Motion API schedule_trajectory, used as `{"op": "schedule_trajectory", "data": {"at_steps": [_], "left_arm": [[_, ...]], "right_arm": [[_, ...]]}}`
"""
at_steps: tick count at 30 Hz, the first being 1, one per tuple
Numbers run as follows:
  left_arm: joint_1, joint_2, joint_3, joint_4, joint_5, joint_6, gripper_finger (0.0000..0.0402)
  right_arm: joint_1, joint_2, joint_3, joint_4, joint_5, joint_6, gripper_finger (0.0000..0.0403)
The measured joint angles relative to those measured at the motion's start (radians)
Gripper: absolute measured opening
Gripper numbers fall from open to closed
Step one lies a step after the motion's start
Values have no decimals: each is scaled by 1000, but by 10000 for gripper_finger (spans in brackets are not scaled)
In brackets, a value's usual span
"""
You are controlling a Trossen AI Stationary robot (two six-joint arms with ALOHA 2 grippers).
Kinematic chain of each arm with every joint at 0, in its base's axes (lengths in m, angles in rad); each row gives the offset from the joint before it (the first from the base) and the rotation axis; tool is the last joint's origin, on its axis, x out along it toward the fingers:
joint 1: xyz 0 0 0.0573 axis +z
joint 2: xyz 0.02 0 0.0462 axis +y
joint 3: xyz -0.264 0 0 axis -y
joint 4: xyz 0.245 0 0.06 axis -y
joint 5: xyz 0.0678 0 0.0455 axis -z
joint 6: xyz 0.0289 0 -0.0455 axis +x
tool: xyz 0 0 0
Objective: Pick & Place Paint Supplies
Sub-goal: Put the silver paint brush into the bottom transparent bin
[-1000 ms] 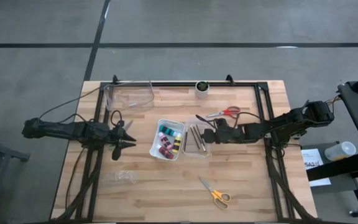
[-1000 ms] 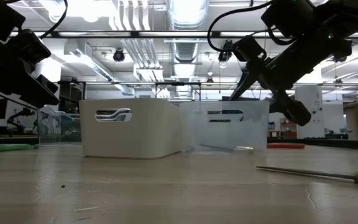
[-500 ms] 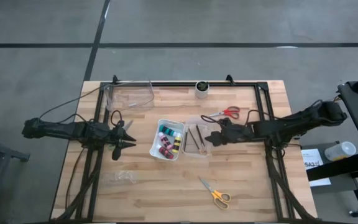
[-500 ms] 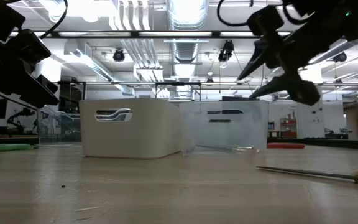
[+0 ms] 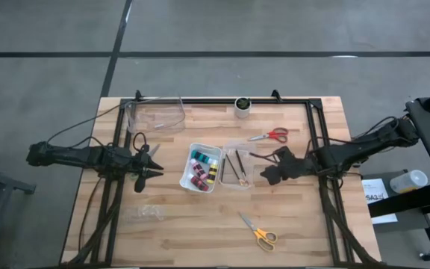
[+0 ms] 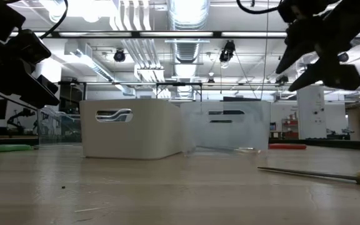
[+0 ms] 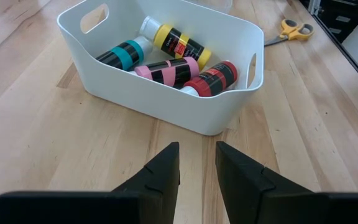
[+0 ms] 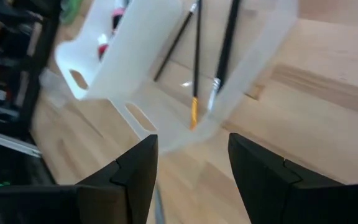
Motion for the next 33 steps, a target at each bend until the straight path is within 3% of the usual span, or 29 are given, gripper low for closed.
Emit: {"op": "schedule_trajectory", "data": {"at_steps": [8, 14, 20, 25, 33], "left_arm": [[0, 0, 0, 0, 0, 0, 108], [0, 0, 0, 0, 0, 0, 108], [0, 0, 0, 0, 0, 0, 108], [0, 0, 0, 0, 0, 0, 108], [0, 0, 0, 0, 0, 0, 108]], "right_arm": [[89, 64, 163, -334, 87, 3, 192], [151, 162, 257, -579, 82, 79, 192], [247, 271, 338, -806, -9, 306, 192], [329, 348, 395, -951, -167, 467, 192], [430, 436, 418, -981, -326, 676, 192]]}}
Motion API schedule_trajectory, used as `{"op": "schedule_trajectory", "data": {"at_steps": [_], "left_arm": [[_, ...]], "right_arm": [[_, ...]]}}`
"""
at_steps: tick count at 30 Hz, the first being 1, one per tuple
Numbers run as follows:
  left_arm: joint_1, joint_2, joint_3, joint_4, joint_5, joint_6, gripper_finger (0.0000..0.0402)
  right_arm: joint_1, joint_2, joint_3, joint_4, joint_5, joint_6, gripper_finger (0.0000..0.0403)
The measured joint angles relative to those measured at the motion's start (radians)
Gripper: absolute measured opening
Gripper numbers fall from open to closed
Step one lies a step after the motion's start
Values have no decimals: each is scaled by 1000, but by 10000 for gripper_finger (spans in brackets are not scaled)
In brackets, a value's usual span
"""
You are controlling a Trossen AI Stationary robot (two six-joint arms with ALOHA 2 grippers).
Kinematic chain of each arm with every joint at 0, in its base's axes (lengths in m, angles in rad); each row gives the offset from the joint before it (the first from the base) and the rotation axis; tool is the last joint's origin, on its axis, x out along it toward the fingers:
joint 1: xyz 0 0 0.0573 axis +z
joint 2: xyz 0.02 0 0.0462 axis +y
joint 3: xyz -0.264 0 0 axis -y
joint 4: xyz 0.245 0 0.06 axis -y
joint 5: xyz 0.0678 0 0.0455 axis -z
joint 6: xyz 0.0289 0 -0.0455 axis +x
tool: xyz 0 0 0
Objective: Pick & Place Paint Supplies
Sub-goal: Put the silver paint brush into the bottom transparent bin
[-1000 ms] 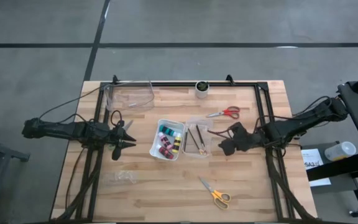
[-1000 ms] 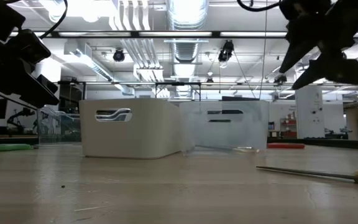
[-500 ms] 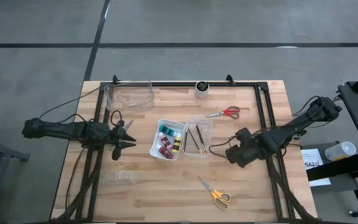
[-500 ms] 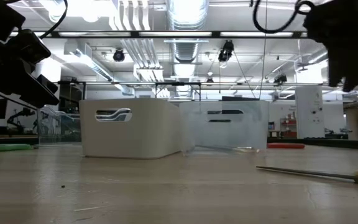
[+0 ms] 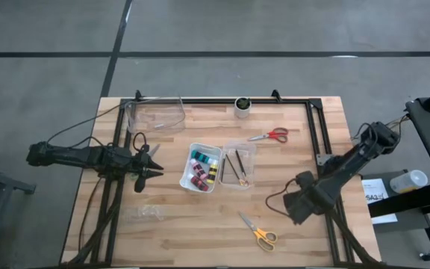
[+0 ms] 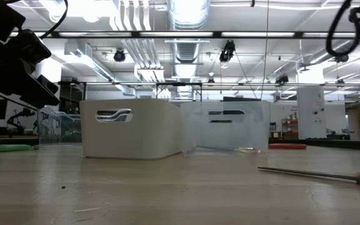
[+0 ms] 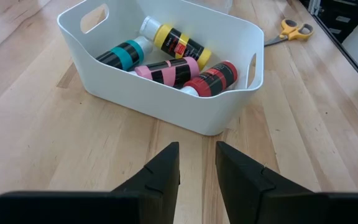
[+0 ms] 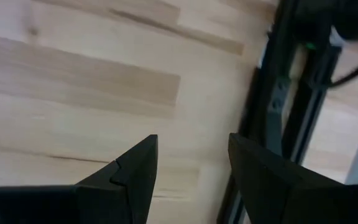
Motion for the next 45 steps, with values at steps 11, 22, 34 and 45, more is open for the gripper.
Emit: {"op": "schedule_trajectory", "data": {"at_steps": [11, 22, 34, 45], "left_arm": [[0, 0, 0, 0, 0, 0, 108], [0, 0, 0, 0, 0, 0, 108], [0, 0, 0, 0, 0, 0, 108], [0, 0, 0, 0, 0, 0, 108]], "right_arm": [[27, 83, -36, 3, -112, 61, 192], [21, 221, -66, -3, -184, 102, 192], [21, 302, -127, -63, -184, -131, 192], [21, 444, -117, -56, -240, -160, 192]]}}
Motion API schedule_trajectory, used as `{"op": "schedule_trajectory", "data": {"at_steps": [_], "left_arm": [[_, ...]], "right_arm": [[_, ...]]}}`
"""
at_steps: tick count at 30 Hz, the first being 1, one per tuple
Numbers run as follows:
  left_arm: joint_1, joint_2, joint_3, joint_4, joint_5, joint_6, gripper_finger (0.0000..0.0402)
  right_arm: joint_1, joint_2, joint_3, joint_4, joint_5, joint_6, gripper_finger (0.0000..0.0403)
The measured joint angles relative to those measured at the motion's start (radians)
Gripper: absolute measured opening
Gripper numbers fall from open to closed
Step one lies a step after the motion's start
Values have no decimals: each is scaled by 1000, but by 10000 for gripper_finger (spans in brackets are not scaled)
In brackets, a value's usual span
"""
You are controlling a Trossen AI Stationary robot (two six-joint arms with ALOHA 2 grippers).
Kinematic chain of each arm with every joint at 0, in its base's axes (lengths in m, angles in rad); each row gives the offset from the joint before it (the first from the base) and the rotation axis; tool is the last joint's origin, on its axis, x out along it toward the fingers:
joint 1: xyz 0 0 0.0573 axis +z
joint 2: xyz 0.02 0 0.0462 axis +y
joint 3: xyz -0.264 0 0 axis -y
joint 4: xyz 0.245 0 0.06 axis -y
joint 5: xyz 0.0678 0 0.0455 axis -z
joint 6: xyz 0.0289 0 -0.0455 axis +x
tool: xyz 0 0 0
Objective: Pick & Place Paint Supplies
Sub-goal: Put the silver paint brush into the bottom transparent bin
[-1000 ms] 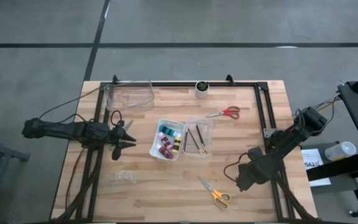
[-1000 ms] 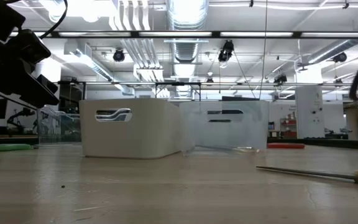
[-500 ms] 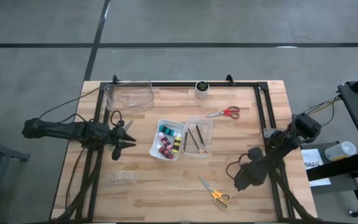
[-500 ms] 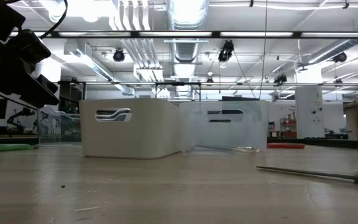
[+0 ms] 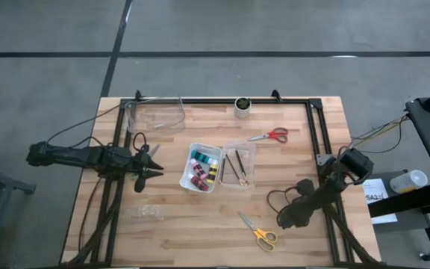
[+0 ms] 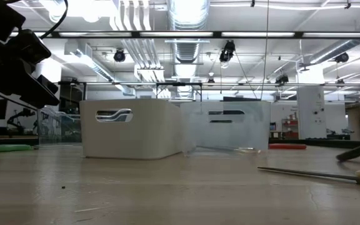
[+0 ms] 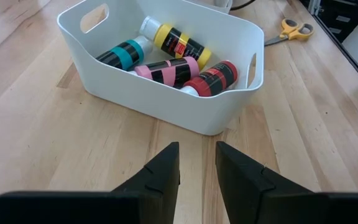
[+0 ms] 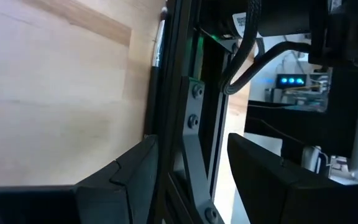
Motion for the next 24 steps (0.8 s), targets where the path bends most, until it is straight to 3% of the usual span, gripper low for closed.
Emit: {"op": "schedule_trajectory", "data": {"at_steps": [12, 24], "left_arm": [[0, 0, 0, 0, 0, 0, 108], [0, 0, 0, 0, 0, 0, 108]], "right_arm": [[3, 76, -1, 0, 3, -1, 192], [58, -21, -27, 8, 17, 263, 192]]}}
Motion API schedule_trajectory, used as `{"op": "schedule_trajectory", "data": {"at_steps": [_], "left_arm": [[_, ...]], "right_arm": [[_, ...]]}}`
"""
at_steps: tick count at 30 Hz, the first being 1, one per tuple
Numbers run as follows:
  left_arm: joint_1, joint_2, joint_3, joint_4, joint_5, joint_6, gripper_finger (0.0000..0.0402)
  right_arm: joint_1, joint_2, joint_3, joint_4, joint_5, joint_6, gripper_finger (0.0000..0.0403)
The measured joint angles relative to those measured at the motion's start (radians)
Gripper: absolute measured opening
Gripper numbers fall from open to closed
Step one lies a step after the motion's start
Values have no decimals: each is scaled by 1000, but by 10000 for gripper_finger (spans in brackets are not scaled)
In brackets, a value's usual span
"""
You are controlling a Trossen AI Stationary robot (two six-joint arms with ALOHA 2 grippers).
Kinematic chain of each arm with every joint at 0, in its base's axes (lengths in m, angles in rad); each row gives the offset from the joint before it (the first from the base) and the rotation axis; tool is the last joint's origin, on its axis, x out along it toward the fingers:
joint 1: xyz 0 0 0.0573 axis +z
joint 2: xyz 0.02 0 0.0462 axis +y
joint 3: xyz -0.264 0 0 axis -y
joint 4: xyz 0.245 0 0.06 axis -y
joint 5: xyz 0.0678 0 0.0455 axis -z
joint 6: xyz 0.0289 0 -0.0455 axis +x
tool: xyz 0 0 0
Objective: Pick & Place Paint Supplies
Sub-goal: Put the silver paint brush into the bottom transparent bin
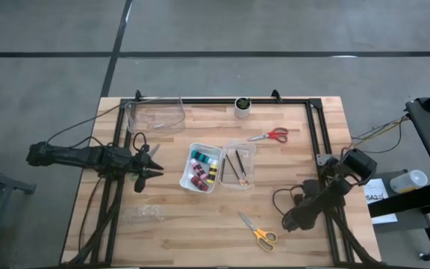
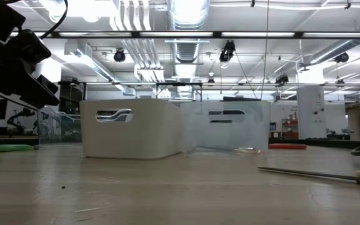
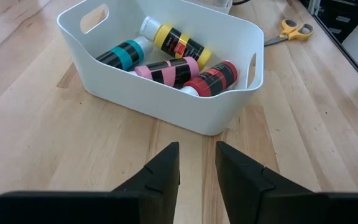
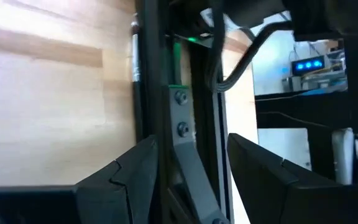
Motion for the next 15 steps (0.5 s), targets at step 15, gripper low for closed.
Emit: {"op": "schedule_trajectory", "data": {"at_steps": [15], "left_arm": [[0, 0, 0, 0, 0, 0, 108]], "right_arm": [[25, -20, -77, 105, 14, 86, 192]]}}
